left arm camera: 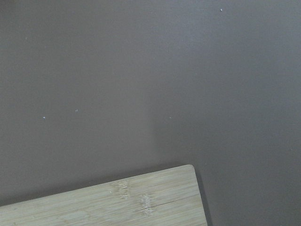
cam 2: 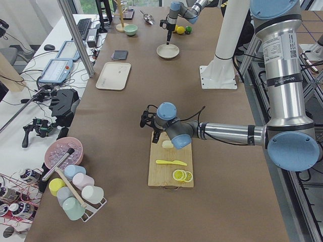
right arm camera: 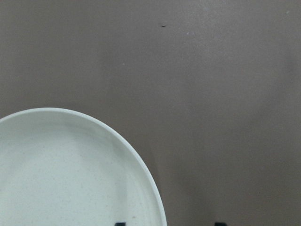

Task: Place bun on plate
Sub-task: 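Grip the plate rim with the right gripper and slide it toward the table center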

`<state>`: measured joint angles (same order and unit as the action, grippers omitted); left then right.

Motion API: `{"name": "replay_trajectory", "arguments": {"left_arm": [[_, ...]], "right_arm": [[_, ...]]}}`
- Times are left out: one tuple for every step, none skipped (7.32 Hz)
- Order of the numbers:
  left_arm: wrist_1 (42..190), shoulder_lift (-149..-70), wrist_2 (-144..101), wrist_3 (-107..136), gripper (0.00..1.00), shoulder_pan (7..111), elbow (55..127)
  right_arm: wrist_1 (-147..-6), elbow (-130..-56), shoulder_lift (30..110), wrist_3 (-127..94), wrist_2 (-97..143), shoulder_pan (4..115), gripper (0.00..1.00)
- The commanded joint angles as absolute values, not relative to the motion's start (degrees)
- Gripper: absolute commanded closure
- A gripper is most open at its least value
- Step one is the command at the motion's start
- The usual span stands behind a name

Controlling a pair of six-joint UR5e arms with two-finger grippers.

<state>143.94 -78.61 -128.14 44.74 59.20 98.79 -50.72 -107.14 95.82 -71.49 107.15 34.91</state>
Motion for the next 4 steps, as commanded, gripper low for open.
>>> {"name": "replay_trajectory", "arguments": {"left_arm": [[144.31, -78.49, -128.14, 44.74, 0.03, 59.33, 98.79], [144.93, -78.14, -128.14, 44.74, 0.03, 59.5, 98.79], [145.02, -78.05, -128.14, 44.74, 0.03, 59.5, 98.79], [145.02, -78.05, -128.14, 44.74, 0.03, 59.59, 98.79]], "right_arm": [[-50.71, -107.14, 96.41, -71.46, 106.7, 33.84, 0.67], [-50.71, -107.14, 96.42, -71.46, 106.7, 33.58, 0.77], [-50.71, -107.14, 96.42, -71.72, 106.53, 33.31, 1.0], [-50.71, -107.14, 96.42, -71.98, 106.0, 33.05, 1.0]]}}
